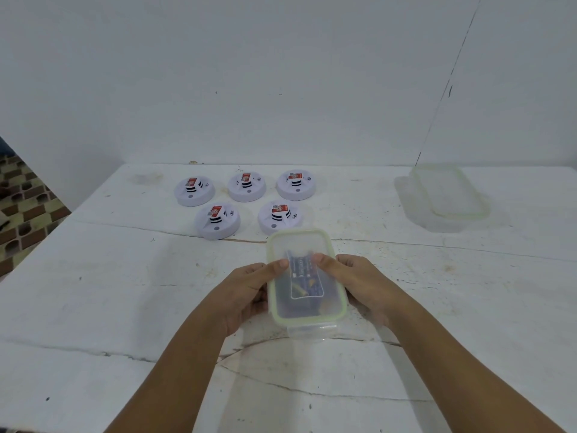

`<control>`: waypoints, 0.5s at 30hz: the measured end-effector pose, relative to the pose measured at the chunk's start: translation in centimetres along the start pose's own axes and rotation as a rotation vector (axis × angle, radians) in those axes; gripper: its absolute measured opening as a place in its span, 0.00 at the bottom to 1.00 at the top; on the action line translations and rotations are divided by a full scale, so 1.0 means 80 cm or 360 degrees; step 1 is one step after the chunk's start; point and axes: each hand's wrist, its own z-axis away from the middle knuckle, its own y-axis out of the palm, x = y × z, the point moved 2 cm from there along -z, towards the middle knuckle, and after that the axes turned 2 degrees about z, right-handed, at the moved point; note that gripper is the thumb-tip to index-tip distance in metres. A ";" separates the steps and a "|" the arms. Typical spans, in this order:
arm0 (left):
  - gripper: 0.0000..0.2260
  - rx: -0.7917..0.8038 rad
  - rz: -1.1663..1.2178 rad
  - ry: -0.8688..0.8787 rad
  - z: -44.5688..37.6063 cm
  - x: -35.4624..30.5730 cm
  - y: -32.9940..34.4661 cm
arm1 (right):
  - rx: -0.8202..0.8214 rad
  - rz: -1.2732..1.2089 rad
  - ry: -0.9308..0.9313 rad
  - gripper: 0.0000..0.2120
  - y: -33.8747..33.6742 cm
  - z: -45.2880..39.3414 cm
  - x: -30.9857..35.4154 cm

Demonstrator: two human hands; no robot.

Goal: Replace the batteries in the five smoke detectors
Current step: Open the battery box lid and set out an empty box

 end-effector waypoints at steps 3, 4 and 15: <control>0.32 -0.0006 0.0005 0.0006 0.000 -0.001 0.000 | 0.0019 -0.0004 -0.0002 0.28 0.001 0.001 0.001; 0.33 -0.0001 0.0001 0.0008 0.000 -0.001 0.000 | 0.0027 -0.0004 -0.0009 0.28 0.000 0.000 0.000; 0.13 0.0015 0.0229 0.0062 0.006 -0.001 0.005 | 0.0021 0.0011 -0.0016 0.35 -0.001 -0.004 -0.005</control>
